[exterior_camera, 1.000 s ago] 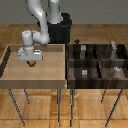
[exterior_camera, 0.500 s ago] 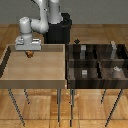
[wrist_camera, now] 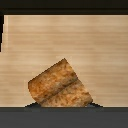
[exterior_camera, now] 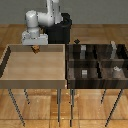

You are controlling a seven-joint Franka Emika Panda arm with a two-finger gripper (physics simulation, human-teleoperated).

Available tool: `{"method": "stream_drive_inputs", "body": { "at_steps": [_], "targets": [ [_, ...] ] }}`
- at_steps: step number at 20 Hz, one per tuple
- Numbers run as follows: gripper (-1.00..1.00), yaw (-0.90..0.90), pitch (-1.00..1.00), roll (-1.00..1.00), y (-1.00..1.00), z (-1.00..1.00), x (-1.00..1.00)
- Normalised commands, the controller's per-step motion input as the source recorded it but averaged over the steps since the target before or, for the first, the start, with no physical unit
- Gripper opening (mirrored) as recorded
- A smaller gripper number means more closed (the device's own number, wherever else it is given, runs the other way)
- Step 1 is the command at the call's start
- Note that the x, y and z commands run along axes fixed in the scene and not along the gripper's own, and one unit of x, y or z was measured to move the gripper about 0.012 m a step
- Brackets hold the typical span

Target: Place the loaf of bread into the appropriate compartment.

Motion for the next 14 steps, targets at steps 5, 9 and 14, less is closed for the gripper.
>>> {"method": "stream_drive_inputs", "body": {
  "at_steps": [5, 9, 14],
  "targets": [
    [-1.00, 0.00, 0.00, 0.00, 1.00, 0.00, 0.00],
    [-1.00, 0.00, 0.00, 0.00, 1.00, 0.00, 0.00],
    [-1.00, 0.00, 0.00, 0.00, 1.00, 0.00, 0.00]
  ]
}}
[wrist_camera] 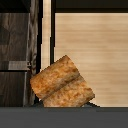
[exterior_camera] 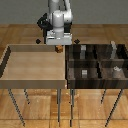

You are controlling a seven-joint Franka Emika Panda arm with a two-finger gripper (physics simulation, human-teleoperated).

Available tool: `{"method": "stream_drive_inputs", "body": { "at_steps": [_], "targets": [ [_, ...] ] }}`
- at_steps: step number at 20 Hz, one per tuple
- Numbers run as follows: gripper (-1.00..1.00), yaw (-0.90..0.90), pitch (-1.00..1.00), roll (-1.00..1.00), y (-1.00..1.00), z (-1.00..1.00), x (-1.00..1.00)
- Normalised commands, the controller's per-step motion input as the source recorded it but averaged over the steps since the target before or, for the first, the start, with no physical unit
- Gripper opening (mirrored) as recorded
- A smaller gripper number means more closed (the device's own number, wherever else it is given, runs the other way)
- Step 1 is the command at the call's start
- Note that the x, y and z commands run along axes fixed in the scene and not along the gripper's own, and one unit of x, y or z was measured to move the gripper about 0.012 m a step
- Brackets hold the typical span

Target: Place the loaf of bread into the appropriate compartment.

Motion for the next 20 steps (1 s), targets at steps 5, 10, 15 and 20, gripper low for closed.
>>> {"method": "stream_drive_inputs", "body": {
  "at_steps": [5, 10, 15, 20],
  "targets": [
    [-1.00, 0.00, 0.00, 0.00, 1.00, 0.00, 0.00],
    [-1.00, 0.00, 0.00, 0.00, 0.80, 0.00, 0.04],
    [-1.00, 0.00, 0.00, 0.00, 0.00, 0.00, 0.80],
    [-1.00, 0.00, 0.00, 0.00, 0.00, 0.00, 1.00]
  ]
}}
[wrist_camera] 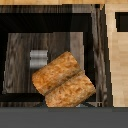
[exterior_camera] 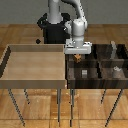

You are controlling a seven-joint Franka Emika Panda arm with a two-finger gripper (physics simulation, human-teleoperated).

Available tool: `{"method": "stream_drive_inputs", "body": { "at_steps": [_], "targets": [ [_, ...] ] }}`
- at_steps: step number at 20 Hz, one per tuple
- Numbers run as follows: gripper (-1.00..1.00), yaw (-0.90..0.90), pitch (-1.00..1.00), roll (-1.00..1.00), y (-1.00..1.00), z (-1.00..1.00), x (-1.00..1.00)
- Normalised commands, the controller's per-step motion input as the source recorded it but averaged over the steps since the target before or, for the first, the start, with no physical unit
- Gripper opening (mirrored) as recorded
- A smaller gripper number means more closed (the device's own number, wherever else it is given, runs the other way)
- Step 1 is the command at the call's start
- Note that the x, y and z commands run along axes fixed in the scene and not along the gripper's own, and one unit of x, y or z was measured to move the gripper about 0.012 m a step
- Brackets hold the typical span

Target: Place the loaf of bread into the appropriate compartment.

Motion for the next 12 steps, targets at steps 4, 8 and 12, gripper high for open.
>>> {"method": "stream_drive_inputs", "body": {
  "at_steps": [4, 8, 12],
  "targets": [
    [1.00, 0.00, 0.00, 0.00, 0.00, 0.00, 0.50],
    [1.00, 0.00, 0.00, 0.00, 0.00, 0.00, 0.00],
    [1.00, 0.00, 0.00, 0.00, 0.00, 0.00, 0.00]
  ]
}}
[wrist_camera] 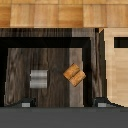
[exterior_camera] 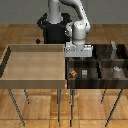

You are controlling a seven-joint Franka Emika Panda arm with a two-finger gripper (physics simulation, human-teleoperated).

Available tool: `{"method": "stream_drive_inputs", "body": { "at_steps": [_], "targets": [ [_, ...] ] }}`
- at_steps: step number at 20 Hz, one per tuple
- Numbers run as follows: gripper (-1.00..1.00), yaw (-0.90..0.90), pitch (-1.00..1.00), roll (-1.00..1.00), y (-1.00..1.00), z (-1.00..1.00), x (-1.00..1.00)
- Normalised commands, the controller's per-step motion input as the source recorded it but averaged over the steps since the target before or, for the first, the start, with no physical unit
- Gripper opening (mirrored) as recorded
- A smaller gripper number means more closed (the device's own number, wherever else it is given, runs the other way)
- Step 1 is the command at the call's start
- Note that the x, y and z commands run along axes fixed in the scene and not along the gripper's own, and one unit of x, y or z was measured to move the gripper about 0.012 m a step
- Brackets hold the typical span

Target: Place the loaf of bread into the appropriate compartment.

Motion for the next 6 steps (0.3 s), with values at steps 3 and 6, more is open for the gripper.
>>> {"method": "stream_drive_inputs", "body": {
  "at_steps": [3, 6],
  "targets": [
    [1.00, 0.00, 0.00, 0.00, 0.00, 0.00, 0.00],
    [1.00, 0.00, 0.00, 0.00, 0.00, 0.00, 0.00]
  ]
}}
